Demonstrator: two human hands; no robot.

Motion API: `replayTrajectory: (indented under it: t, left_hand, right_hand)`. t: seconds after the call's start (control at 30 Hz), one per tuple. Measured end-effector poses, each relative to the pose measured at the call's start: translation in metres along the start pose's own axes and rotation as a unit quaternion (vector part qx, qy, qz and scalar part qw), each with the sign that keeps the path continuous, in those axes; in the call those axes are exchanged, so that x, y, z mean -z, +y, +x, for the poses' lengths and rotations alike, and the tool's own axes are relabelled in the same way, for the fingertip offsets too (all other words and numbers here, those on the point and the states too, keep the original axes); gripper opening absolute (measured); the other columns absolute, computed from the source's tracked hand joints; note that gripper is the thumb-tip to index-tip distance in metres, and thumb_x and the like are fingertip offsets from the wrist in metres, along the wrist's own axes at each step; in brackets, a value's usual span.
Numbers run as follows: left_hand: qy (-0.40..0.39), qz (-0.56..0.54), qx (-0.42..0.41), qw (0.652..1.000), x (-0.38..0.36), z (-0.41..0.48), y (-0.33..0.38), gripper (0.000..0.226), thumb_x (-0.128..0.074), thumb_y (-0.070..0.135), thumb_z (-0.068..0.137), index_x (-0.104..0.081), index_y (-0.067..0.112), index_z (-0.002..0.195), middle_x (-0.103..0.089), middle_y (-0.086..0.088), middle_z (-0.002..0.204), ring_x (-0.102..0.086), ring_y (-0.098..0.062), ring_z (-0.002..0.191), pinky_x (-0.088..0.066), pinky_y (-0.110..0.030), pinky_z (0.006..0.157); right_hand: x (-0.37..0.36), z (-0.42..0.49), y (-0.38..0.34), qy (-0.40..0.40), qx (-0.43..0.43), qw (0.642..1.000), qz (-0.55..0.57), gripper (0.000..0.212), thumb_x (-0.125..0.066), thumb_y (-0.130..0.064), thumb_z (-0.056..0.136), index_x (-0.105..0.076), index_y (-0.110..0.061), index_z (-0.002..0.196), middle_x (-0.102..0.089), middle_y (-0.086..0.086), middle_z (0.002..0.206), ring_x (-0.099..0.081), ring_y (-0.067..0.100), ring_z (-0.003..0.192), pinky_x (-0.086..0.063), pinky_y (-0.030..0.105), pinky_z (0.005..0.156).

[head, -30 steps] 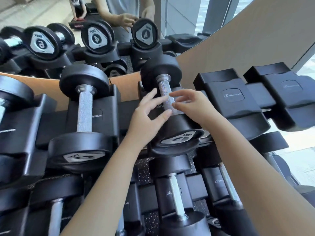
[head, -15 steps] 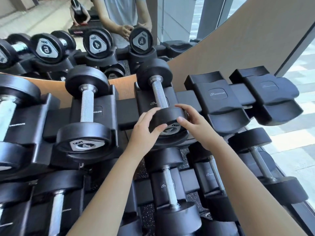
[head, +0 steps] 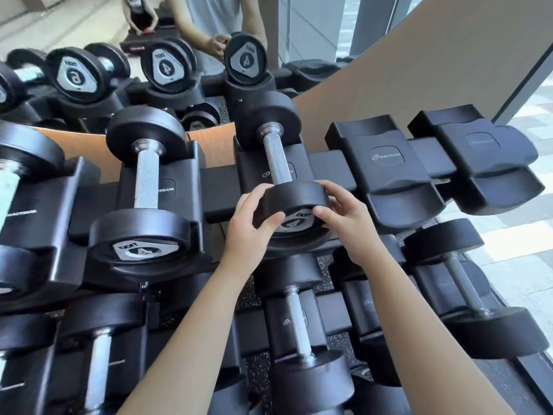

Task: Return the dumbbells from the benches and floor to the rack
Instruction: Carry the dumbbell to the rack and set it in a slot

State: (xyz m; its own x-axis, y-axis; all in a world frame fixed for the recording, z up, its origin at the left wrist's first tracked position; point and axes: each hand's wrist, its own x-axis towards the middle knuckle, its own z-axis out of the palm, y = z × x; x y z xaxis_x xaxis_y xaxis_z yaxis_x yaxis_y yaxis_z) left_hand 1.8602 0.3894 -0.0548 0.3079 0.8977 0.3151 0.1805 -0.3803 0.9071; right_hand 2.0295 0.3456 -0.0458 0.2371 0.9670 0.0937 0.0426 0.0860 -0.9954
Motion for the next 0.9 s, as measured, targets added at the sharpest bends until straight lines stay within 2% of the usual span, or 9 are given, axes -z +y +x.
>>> replayTrajectory:
  t: [0.1,0.17,0.3,0.37,0.47,0.57,0.7,0.77,0.9]
  left_hand:
    - [0.012,-0.028,0.015,0.999,0.001,-0.003,-0.001,0.039,-0.057,0.027,0.079,-0.046,0.043,0.113,-0.052,0.009,0.119,-0.048,0.003,0.112,-0.036,-0.017,0.099]
    - [0.023,-0.032,0.02,0.999,0.0,-0.005,-0.004,0.037,-0.054,0.03,0.08,-0.043,0.043,0.113,-0.052,0.0,0.123,-0.049,-0.005,0.114,-0.036,-0.024,0.1]
    - [0.052,0.02,0.011,0.998,-0.01,-0.009,-0.011,0.043,-0.047,0.029,0.084,-0.039,0.021,0.126,-0.048,-0.005,0.124,-0.045,-0.009,0.111,-0.029,-0.009,0.096]
    - [0.06,0.053,-0.005,0.997,-0.014,-0.007,-0.012,0.048,-0.045,0.026,0.085,-0.038,0.008,0.129,-0.045,-0.004,0.122,-0.042,-0.004,0.108,-0.026,-0.003,0.093]
    - [0.055,0.039,0.0,0.998,-0.012,-0.006,-0.018,0.047,-0.042,0.024,0.085,-0.035,0.006,0.128,-0.05,-0.014,0.124,-0.048,-0.02,0.111,-0.034,-0.021,0.097]
    - [0.061,0.033,0.014,0.997,-0.011,-0.01,-0.022,0.047,-0.04,0.022,0.085,-0.033,0.005,0.128,-0.052,-0.015,0.12,-0.051,-0.027,0.108,-0.035,-0.02,0.089]
    - [0.038,0.06,0.013,0.997,-0.013,-0.008,-0.02,0.05,-0.041,0.026,0.085,-0.033,0.004,0.13,-0.05,-0.019,0.127,-0.048,-0.027,0.113,-0.034,-0.024,0.095]
    - [0.022,0.057,0.017,0.998,-0.013,-0.006,-0.019,0.048,-0.043,0.026,0.088,-0.033,0.007,0.131,-0.05,-0.017,0.128,-0.048,-0.027,0.116,-0.034,-0.028,0.098]
    - [0.016,0.051,0.004,0.999,-0.005,-0.006,-0.023,0.04,-0.046,0.009,0.092,-0.034,0.009,0.13,-0.052,-0.008,0.123,-0.049,-0.02,0.11,-0.031,-0.002,0.088]
  right_hand:
    - [0.0,0.003,-0.005,-0.003,0.018,0.999,-0.047,0.042,-0.068,-0.001,0.076,-0.058,-0.032,0.103,-0.06,0.02,0.114,-0.054,0.039,0.108,-0.039,0.055,0.1]
    - [-0.001,0.005,-0.008,-0.008,0.027,0.996,-0.085,0.043,-0.071,-0.005,0.074,-0.058,-0.025,0.11,-0.06,0.011,0.11,-0.056,0.028,0.105,-0.041,0.048,0.101]
    - [-0.002,0.005,-0.017,-0.012,0.046,0.985,-0.165,0.047,-0.074,-0.014,0.073,-0.059,-0.018,0.117,-0.058,0.001,0.103,-0.052,0.0,0.087,-0.04,0.022,0.092]
    - [0.0,0.005,-0.021,-0.008,0.043,0.984,-0.174,0.047,-0.074,-0.014,0.073,-0.059,-0.016,0.117,-0.058,0.003,0.103,-0.052,0.003,0.086,-0.039,0.019,0.089]
    - [-0.005,0.006,-0.025,-0.02,0.052,0.981,-0.186,0.047,-0.075,-0.015,0.071,-0.06,-0.016,0.116,-0.054,-0.003,0.095,-0.053,0.017,0.09,-0.042,0.029,0.089]
    - [-0.012,0.008,-0.027,-0.024,0.072,0.974,-0.213,0.048,-0.078,-0.02,0.067,-0.062,-0.022,0.112,-0.047,-0.012,0.085,-0.052,0.01,0.082,-0.043,0.026,0.082]
    - [-0.004,0.004,-0.025,-0.002,0.06,0.981,-0.185,0.045,-0.077,-0.021,0.069,-0.059,-0.031,0.109,-0.054,-0.001,0.095,-0.055,0.022,0.089,-0.046,0.034,0.085]
    - [-0.002,0.003,-0.025,0.015,0.054,0.983,-0.175,0.046,-0.077,-0.019,0.069,-0.058,-0.032,0.108,-0.054,0.0,0.098,-0.053,0.012,0.086,-0.043,0.025,0.085]
    - [-0.012,0.001,-0.024,0.021,0.052,0.985,-0.165,0.045,-0.078,-0.018,0.068,-0.059,-0.028,0.108,-0.053,-0.001,0.097,-0.053,0.011,0.088,-0.044,0.02,0.082]
